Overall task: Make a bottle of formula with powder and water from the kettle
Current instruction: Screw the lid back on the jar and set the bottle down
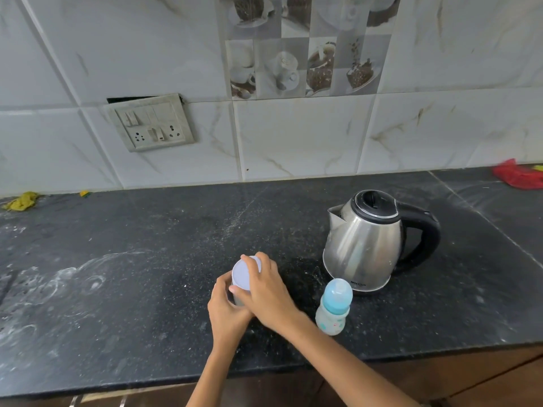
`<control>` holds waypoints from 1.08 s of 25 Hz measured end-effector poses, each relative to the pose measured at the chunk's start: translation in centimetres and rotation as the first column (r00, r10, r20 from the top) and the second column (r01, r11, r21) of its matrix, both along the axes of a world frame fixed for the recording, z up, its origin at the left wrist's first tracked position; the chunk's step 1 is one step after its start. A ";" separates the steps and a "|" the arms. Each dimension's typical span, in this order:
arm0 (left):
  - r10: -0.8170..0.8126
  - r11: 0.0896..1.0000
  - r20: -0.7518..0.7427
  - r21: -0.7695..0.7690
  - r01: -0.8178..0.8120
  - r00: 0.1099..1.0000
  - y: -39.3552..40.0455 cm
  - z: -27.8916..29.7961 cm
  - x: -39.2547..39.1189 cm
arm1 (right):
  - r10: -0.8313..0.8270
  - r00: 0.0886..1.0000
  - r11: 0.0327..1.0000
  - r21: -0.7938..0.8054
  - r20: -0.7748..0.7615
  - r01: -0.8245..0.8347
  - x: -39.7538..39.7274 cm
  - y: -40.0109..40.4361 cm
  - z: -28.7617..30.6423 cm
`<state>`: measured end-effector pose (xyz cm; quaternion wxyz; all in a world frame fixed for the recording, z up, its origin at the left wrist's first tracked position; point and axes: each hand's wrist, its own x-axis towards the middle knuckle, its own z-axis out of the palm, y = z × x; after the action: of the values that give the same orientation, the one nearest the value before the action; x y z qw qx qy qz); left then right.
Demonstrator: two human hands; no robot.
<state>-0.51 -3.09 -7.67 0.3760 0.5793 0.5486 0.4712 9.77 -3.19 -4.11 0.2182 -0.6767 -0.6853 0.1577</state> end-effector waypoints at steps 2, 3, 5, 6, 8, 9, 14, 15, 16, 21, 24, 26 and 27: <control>-0.001 1.000 -0.003 -0.014 0.001 1.000 0.1 0.0 0.0 | -0.151 0.988 0.988 0.024 -0.025 0.152 -1.8 -0.2 -0.2; -0.003 1.000 -0.016 -0.017 0.003 1.000 0.2 0.0 -0.1 | -0.191 0.981 0.981 0.027 -0.040 0.192 -2.3 -0.2 -0.2; -0.015 1.000 -0.041 -0.019 0.014 0.999 0.2 0.1 -0.2 | -0.201 0.978 0.979 0.009 -0.055 0.202 -2.3 0.0 0.1; -0.022 1.000 -0.051 -0.019 0.021 0.998 0.1 0.2 -0.3 | -0.170 0.984 0.985 -0.016 -0.059 0.169 -1.9 0.0 0.4; -0.035 0.999 -0.090 -0.010 0.034 0.995 0.0 0.2 -0.4 | -0.058 0.994 0.996 -0.078 -0.096 0.051 -0.4 -0.3 1.6; -0.045 0.999 -0.122 -0.008 0.044 0.992 -0.1 0.1 -0.5 | -0.010 0.992 0.994 -0.107 -0.129 -0.004 0.7 -0.8 2.4; -0.038 0.999 -0.258 0.003 0.041 0.965 -0.1 0.4 -0.7 | 0.130 0.992 0.976 -0.175 0.008 -0.126 7.4 -4.2 6.9; -0.036 0.999 -0.280 0.009 0.041 0.959 -0.1 0.6 -0.6 | 0.139 0.990 0.976 -0.174 0.033 -0.132 8.7 -5.0 7.5; -0.040 0.999 -0.294 0.010 0.045 0.955 0.0 0.9 -0.6 | 0.124 0.992 0.979 -0.165 0.037 -0.116 9.9 -5.8 7.8; -0.163 0.987 -0.209 -0.024 0.162 0.964 0.7 2.6 -1.0 | -0.135 0.952 0.989 -0.097 -0.273 0.113 13.1 -10.8 5.2; -0.219 0.974 -0.281 -0.011 0.225 0.934 1.7 3.6 -1.3 | -0.302 0.877 0.951 -0.053 -0.374 0.305 12.6 -11.8 1.7; -0.254 0.964 -0.344 -0.017 0.265 0.904 2.1 4.0 -1.1 | -0.376 0.849 0.915 -0.006 -0.372 0.403 11.7 -11.7 -0.1; -0.264 0.961 -0.376 -0.023 0.276 0.888 2.3 4.1 -1.0 | -0.408 0.842 0.895 0.027 -0.353 0.445 11.3 -11.6 -0.7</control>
<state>-1.52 -0.75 -3.53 0.3170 0.7348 0.5172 0.3034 21.04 -14.75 -4.83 0.3982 -0.7620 -0.4772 0.1820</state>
